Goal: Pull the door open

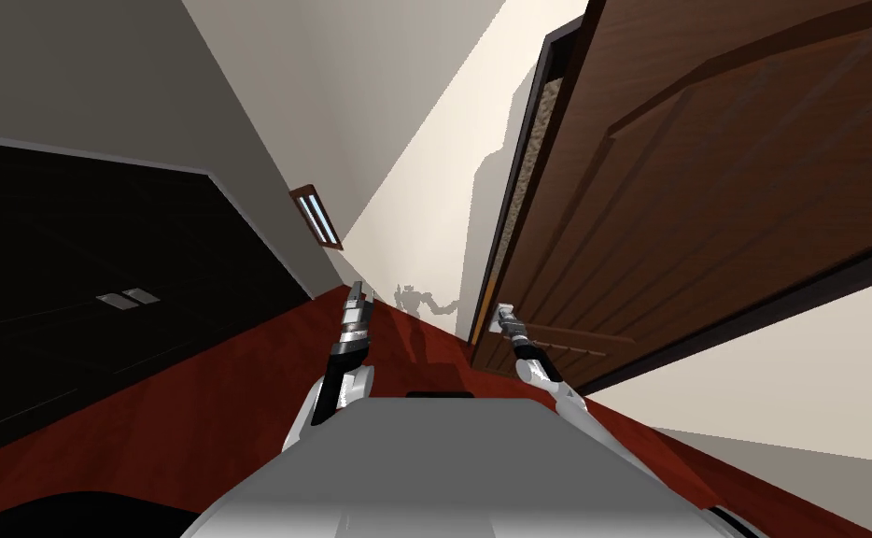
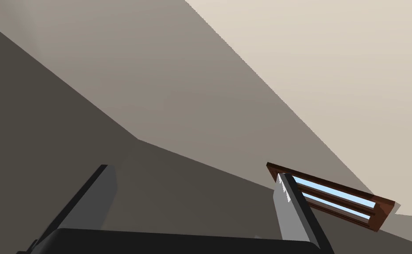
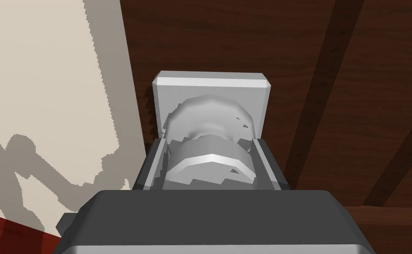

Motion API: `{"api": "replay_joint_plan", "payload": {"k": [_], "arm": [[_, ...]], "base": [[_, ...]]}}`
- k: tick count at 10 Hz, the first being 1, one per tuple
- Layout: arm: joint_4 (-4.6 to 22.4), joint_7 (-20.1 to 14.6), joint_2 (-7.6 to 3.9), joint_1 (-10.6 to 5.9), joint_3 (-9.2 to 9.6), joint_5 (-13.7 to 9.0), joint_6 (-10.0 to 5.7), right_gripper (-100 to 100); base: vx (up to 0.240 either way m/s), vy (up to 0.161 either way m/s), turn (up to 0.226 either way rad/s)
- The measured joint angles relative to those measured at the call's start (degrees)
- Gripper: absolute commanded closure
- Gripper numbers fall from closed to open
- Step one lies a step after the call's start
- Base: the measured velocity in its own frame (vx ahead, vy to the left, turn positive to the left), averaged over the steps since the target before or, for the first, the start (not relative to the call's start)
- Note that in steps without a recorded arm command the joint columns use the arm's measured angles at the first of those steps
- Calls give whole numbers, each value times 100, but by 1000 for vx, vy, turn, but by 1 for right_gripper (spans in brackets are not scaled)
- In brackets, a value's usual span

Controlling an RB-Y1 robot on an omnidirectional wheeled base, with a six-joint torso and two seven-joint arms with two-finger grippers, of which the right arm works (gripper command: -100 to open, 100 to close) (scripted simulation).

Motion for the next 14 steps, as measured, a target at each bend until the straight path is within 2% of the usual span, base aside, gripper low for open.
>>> {"api": "replay_joint_plan", "payload": {"k": [6,7,8,14], "arm": [[-224,-358,-401,215,430,30,-210,100],[-221,-368,-399,235,456,32,-203,100],[-252,-405,-462,264,487,38,-226,100],[-394,-807,-874,420,855,139,-509,100]], "base": [[-223,-65,116],[-204,-75,173],[-268,-121,195],[-232,-80,129]]}}
